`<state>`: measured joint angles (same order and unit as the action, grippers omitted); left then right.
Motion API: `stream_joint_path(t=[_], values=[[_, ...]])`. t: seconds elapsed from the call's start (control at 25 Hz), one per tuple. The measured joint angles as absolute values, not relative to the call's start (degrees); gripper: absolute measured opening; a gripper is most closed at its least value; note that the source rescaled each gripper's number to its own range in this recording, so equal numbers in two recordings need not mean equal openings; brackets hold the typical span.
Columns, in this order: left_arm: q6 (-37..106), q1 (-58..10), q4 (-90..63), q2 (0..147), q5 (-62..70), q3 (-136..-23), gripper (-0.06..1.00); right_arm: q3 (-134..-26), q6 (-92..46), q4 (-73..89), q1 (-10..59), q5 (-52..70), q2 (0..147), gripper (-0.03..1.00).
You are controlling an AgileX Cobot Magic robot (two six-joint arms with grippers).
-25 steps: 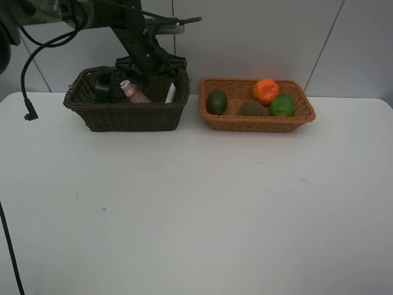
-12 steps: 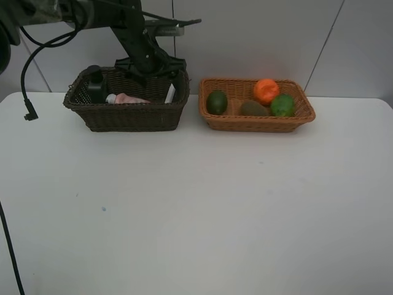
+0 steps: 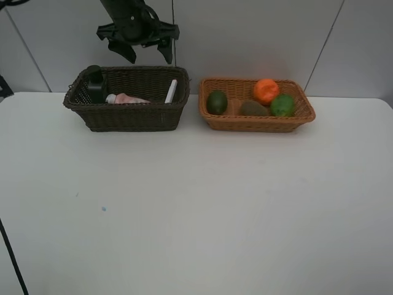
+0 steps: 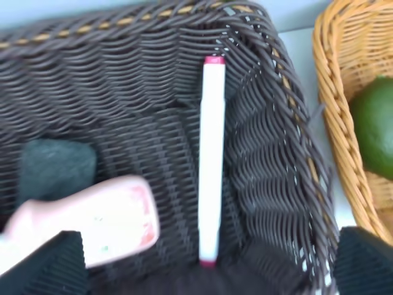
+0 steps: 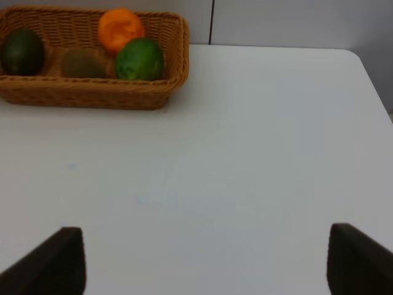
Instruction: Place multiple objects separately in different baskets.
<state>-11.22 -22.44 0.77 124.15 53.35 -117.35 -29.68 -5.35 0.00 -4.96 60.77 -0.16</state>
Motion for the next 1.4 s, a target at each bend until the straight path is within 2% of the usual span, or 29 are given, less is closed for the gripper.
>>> stream_joint_path(t=[0.36, 0.64, 0.88, 1.16, 1.4], values=[[-11.33, -27.77, 9.23, 107.58, 68.2, -117.35, 1.0, -29.68, -5.35, 0.0, -4.96, 60.77, -0.16, 1.0], [-15.05, -31.15, 10.68, 91.17, 68.87, -108.94, 1.0, -29.68, -5.35, 0.0, -4.96, 60.77, -0.16, 1.0], [-18.45, -31.15, 11.1, 70.76, 68.87, -88.9, 1.0, -29.68, -5.35, 0.0, -4.96, 60.77, -0.16, 1.0], [-19.04, -31.19, 11.57, 38.09, 68.03, -62.88, 1.0, -29.68, -5.35, 0.0, -4.96, 60.77, -0.16, 1.0], [-19.21, -31.19, 11.27, 13.04, 67.8, -47.57, 1.0, -29.68, -5.35, 0.0, -4.96, 60.77, -0.16, 1.0]])
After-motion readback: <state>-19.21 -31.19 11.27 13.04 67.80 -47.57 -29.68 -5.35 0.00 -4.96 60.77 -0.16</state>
